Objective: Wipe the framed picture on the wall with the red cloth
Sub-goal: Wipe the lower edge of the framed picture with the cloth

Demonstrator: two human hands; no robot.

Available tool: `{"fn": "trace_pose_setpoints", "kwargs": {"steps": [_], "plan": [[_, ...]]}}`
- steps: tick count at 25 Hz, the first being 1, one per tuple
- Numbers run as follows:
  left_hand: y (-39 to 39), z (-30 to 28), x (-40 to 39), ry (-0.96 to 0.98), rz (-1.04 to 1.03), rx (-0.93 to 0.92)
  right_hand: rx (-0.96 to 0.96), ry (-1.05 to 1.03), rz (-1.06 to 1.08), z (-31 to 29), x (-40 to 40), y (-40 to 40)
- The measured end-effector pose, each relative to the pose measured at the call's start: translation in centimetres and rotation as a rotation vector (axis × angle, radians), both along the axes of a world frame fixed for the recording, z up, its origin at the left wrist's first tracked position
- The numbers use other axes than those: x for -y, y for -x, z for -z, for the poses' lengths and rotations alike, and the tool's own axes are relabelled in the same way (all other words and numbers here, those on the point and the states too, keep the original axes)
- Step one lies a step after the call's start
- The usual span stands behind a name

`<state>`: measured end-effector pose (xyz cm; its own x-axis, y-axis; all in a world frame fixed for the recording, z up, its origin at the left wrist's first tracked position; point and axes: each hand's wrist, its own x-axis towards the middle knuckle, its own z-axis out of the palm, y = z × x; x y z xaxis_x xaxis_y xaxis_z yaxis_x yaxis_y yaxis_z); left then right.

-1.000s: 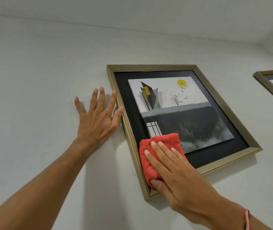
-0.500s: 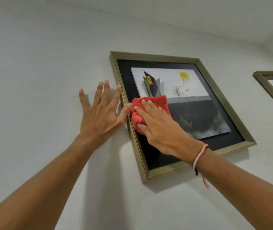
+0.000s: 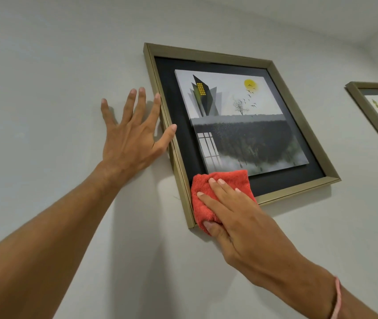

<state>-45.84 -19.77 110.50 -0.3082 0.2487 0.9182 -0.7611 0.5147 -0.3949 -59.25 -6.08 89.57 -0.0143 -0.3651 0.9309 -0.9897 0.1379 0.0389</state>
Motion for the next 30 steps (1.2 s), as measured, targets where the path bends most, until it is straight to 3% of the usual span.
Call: {"fn": "trace_pose_setpoints", "kwargs": {"steps": [10, 16, 20, 23, 26, 30], "plan": [[0.1, -0.1, 0.0, -0.013, -0.017, 0.009, 0.012, -0.011, 0.251, 0.3, -1.9, 2.8], [0.0, -0.2, 0.0, -0.008, -0.002, 0.003, 0.187, -0.107, 0.4, 0.1, -4.2, 6.7], [0.0, -0.1, -0.1, -0.016, -0.005, 0.009, 0.266, -0.077, 0.329, -0.1, -3.9, 6.3], [-0.3, 0.0, -0.2, -0.025, 0.027, 0.026, 0.14, -0.119, 0.299, -0.3, -2.0, 3.1], [-0.6, 0.7, -0.6, -0.064, 0.109, 0.08, 0.085, -0.157, 0.128, -1.3, -1.2, 0.4], [-1.2, 3.7, -2.0, -0.232, 0.412, 0.205, 0.423, -0.2, -0.504, -2.4, -4.7, -0.9]]}}
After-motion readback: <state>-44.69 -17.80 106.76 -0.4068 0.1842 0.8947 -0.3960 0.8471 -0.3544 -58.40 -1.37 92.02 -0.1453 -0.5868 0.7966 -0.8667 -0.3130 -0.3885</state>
